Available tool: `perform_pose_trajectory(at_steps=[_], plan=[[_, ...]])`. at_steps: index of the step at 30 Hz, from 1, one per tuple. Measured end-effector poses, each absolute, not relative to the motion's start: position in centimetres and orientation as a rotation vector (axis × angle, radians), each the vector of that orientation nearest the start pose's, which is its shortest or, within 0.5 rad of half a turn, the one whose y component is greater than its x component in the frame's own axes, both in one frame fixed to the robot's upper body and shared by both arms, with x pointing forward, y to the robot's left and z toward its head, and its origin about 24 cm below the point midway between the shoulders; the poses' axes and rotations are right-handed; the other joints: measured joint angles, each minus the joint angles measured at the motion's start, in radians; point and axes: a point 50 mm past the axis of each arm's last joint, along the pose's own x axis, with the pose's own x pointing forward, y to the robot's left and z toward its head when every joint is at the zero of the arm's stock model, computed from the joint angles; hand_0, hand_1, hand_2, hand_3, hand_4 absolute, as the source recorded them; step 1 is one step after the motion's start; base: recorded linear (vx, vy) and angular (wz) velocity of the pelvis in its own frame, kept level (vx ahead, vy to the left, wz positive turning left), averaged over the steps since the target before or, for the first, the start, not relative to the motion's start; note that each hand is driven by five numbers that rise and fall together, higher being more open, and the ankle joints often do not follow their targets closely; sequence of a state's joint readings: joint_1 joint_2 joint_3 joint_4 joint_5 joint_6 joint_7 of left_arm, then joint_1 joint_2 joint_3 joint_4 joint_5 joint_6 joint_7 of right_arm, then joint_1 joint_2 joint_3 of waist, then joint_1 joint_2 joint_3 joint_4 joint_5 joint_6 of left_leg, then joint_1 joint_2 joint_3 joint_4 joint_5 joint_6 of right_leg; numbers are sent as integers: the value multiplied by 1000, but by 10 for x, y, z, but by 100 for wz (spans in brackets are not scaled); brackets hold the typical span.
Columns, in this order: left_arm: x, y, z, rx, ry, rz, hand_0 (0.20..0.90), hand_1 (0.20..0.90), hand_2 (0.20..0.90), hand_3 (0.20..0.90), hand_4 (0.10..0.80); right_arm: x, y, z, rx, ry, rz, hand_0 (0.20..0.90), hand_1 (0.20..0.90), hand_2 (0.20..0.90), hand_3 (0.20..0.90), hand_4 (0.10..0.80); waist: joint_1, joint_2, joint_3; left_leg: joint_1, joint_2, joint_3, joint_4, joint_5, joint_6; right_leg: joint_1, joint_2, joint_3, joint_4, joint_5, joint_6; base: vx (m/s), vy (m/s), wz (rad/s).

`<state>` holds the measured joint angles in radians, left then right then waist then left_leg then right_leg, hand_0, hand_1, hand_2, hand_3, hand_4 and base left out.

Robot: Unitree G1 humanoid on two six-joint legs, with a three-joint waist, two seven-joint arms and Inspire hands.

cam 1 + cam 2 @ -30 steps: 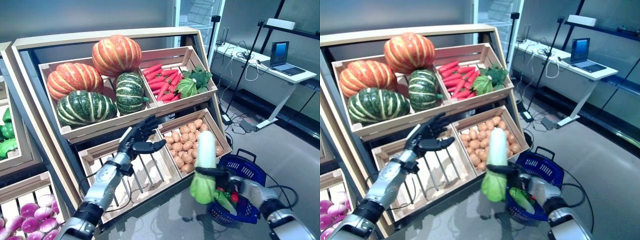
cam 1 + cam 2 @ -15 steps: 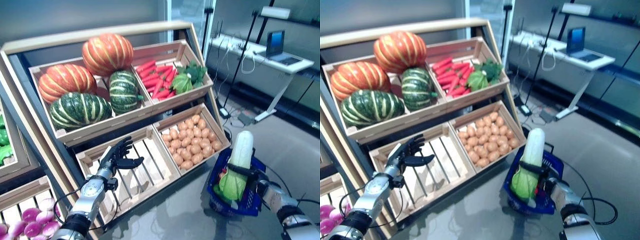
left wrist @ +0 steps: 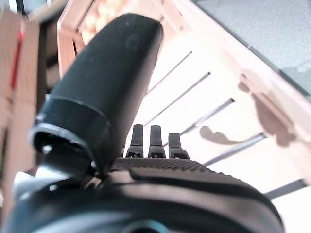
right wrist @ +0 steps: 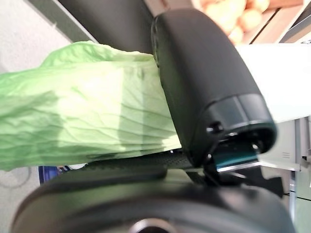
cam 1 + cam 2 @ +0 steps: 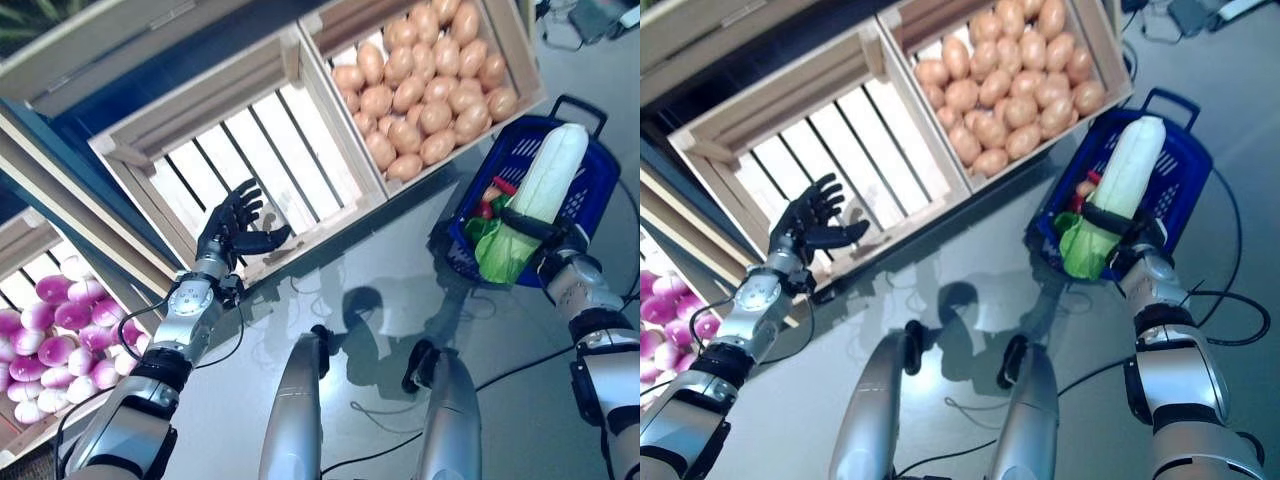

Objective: Put vegetables into the basket

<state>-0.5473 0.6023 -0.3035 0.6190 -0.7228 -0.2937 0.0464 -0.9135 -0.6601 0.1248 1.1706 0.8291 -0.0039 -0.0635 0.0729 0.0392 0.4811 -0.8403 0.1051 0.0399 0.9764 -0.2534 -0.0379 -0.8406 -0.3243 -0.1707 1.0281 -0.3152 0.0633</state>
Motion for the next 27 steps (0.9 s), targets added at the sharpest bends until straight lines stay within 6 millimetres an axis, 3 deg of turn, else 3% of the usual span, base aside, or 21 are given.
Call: perform_pose_trajectory(at_steps=[7,11,12,27], plan=[[346,230,127,-29,-247,-10,900,900,900,900,800,381,-324,173,244,2,-447,300,300,300,300,400,3,22,31,-159,9,-8,163,-56,2,-159,-11,26,152,-48,-16,-52,4,-2],[347,224,140,-34,-303,-29,900,900,900,900,800,381,-329,184,235,-21,-469,316,316,316,316,411,5,29,35,-205,12,-9,213,-72,5,-208,-14,38,198,-60,-21,-25,-8,-3],[347,223,143,-35,-317,-33,900,900,900,900,800,380,-330,185,235,-24,-481,900,900,900,900,800,4,29,35,-216,15,-10,225,-74,5,-221,-13,41,208,-61,-23,-22,-13,-4],[347,225,151,-27,-337,-50,900,900,900,900,800,367,-358,202,219,-52,-609,900,900,900,900,800,7,29,35,-217,35,-7,244,-88,6,-227,2,50,217,-63,-24,5,6,-3]])
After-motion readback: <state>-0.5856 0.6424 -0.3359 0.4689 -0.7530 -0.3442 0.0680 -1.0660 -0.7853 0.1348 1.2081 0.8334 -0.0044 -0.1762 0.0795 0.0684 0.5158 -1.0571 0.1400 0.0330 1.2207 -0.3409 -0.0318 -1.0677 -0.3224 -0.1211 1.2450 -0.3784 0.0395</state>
